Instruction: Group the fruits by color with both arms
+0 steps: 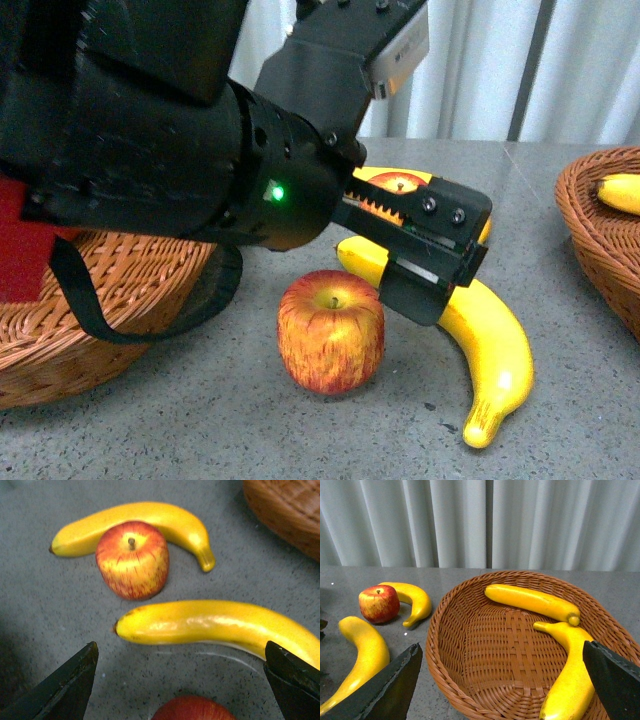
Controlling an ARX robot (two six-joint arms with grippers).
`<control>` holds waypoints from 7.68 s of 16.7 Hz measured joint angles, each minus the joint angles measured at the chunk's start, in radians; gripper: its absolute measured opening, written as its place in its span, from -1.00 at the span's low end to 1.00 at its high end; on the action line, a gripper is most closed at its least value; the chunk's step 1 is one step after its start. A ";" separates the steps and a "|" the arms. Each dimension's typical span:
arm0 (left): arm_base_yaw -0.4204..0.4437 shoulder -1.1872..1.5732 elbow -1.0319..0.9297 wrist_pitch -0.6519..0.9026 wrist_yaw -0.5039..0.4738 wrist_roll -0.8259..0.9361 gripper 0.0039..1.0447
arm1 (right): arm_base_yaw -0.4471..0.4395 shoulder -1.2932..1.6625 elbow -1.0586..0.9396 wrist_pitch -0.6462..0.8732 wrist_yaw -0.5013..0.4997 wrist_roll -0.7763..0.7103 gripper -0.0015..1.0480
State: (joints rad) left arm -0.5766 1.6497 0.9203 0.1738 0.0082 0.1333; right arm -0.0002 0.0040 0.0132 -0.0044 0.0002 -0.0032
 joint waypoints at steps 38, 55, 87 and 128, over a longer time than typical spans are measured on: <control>0.253 -0.319 -0.096 -0.029 -0.194 -0.392 0.88 | 0.000 0.000 0.000 0.000 0.000 0.000 0.87; 0.085 0.421 0.588 -0.190 0.042 0.009 0.88 | 0.000 0.000 0.000 0.000 0.000 0.000 0.87; 0.370 0.177 0.311 -0.167 -0.173 -0.399 0.35 | 0.000 0.000 0.000 0.000 0.000 0.000 0.87; 0.575 -1.297 -0.906 0.179 -0.008 -0.132 -0.98 | 0.000 0.000 0.000 0.000 0.000 0.000 0.87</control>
State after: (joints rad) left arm -0.0021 0.3523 0.0143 0.3531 -0.0002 0.0010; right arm -0.0002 0.0040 0.0132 -0.0040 0.0002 -0.0032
